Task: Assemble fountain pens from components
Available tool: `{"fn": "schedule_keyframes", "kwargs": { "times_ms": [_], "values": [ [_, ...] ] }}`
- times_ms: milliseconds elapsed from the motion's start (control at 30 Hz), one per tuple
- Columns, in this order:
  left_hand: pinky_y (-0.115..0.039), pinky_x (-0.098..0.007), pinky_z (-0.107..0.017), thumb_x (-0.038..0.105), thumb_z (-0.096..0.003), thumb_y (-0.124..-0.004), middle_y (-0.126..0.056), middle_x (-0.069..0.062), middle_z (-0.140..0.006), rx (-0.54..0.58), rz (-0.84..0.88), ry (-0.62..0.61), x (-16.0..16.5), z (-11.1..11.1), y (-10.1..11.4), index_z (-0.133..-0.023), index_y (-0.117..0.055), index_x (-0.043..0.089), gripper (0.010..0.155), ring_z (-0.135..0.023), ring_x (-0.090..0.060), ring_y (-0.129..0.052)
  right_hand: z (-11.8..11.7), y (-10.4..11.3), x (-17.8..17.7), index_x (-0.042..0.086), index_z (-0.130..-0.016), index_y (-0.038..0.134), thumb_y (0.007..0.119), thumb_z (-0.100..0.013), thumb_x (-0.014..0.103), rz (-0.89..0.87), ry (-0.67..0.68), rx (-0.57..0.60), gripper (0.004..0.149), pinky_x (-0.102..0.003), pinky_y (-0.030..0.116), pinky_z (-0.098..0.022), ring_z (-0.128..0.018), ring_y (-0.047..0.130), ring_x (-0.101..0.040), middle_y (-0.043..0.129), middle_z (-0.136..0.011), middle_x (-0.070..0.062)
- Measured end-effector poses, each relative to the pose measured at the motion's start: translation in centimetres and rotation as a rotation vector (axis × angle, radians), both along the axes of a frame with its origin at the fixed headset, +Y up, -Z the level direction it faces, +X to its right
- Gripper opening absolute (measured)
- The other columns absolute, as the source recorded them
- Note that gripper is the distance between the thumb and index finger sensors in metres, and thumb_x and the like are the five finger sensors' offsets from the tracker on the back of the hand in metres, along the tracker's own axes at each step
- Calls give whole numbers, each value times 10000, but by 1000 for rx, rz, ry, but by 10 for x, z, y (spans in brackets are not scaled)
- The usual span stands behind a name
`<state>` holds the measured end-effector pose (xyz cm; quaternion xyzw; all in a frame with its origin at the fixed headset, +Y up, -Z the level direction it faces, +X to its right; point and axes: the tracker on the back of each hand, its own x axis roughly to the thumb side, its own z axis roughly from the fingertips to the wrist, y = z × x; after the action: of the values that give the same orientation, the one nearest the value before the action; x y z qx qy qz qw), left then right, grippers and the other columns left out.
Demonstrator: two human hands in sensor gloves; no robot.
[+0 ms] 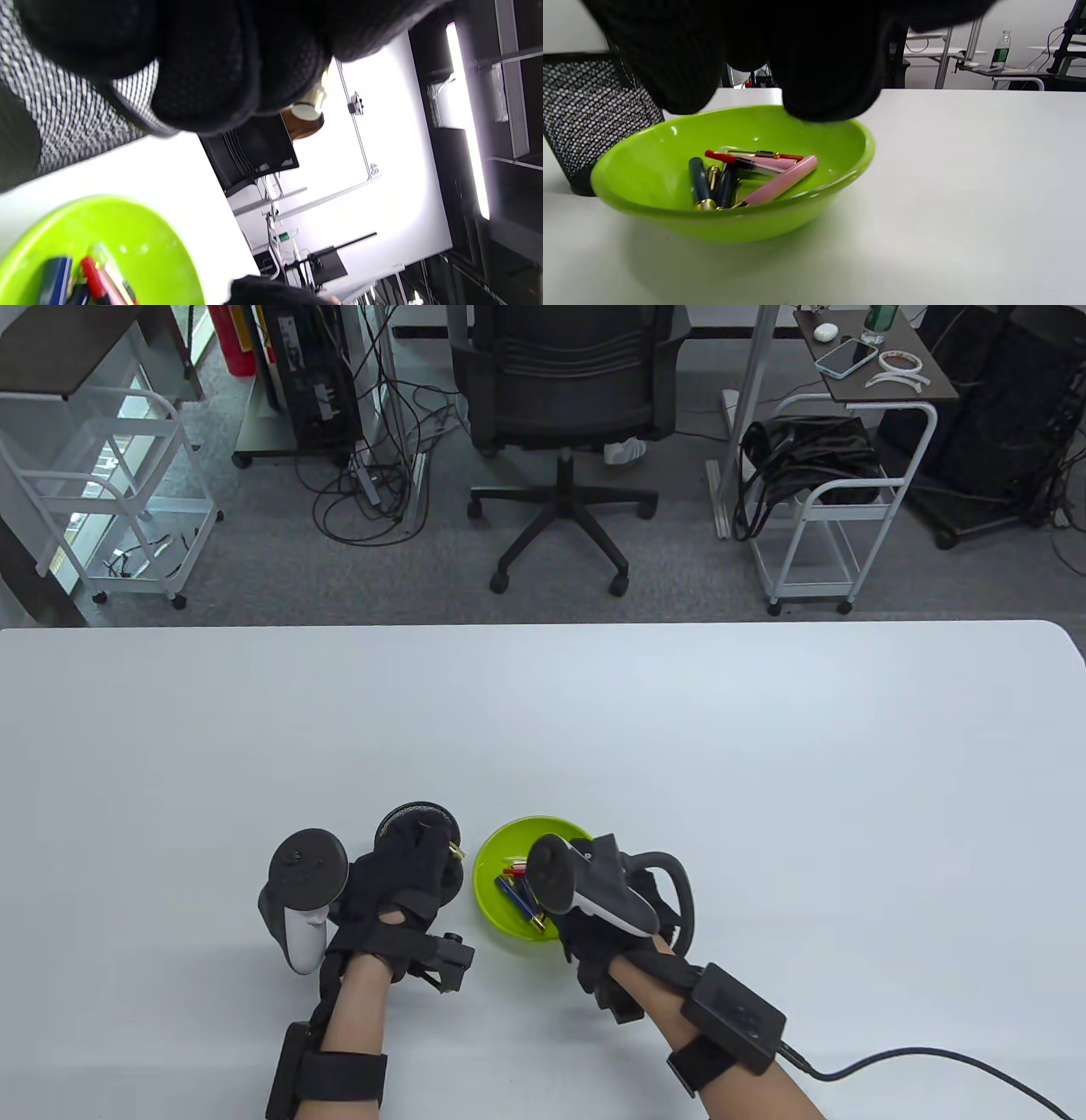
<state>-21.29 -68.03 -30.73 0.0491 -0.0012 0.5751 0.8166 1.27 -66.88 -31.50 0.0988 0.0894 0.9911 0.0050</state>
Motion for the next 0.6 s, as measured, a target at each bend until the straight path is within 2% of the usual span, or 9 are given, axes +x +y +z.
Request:
{"fn": "schedule_keyframes", "kwargs": {
  "times_ms": [67, 167, 300, 367, 600],
  "values": [
    [-801, -480, -363, 377, -524, -654, -868, -64, -699, 1, 20, 34, -7, 0, 0, -894, -662, 100, 462, -501, -240, -939, -8, -5, -16, 262, -989, 683, 883, -390, 496, 69, -36, -12, 673, -320, 816, -101, -322, 966, -174, 810, -906, -57],
    [-801, -487, -360, 377, -524, -653, -867, -68, -700, -16, 66, 65, -14, 0, -4, -893, -663, 98, 463, -500, -250, -940, -20, -15, -31, 276, -967, 716, 892, -387, 492, 131, -89, -4, 643, -304, 807, -77, -274, 950, -149, 839, -866, -32],
    [-798, -494, -360, 373, -524, -645, -864, -75, -707, -30, 109, 94, -23, -1, -8, -897, -657, 97, 464, -507, -258, -940, -32, -29, -42, 302, -937, 756, 917, -403, 397, 166, -122, -13, 565, -306, 802, -73, -278, 950, -149, 833, -876, -30],
    [-797, -496, -361, 375, -524, -646, -865, -72, -707, -31, 133, 104, -28, -1, -9, -897, -657, 99, 464, -507, -259, -940, -35, -34, -44, 320, -920, 777, 942, -381, 395, 210, -117, -1, 569, -300, 798, -63, -274, 949, -143, 838, -877, -21],
    [-796, -494, -370, 387, -532, -642, -863, -65, -714, -42, 217, 125, -39, -3, -13, -903, -654, 110, 463, -509, -250, -941, -33, -30, -35, 304, -886, 828, 950, -386, 403, 226, -127, 9, 524, -308, 796, -55, -279, 973, -161, 893, -856, -21]
  ]
}}
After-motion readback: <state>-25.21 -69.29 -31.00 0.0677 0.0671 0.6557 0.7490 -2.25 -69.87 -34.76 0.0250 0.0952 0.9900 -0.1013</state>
